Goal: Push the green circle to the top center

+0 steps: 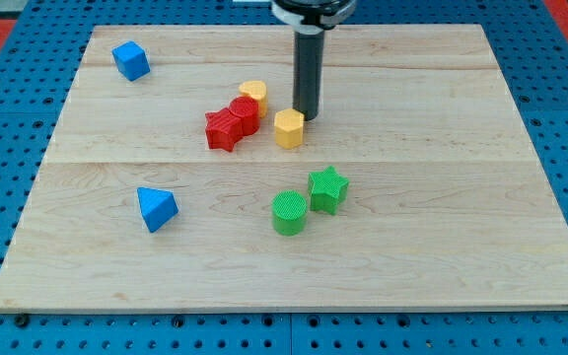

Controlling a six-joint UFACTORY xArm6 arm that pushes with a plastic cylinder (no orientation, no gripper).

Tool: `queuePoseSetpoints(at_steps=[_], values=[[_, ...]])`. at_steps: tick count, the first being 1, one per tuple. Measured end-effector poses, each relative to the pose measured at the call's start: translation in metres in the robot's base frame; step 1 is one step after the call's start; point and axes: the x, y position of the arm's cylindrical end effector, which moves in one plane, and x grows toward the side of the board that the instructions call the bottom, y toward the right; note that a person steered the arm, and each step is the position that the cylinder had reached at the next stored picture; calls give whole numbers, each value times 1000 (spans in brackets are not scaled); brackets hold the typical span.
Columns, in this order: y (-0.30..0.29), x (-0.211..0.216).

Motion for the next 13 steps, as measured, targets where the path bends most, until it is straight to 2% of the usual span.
queuePoseSetpoints(at_steps=[2, 3, 5, 6, 8, 10, 11, 12, 13], values=[[-91, 33], [-124, 64], [-28, 149], [-22, 169], [73, 169], [134, 126], [128, 168], [188, 183], [182, 144]])
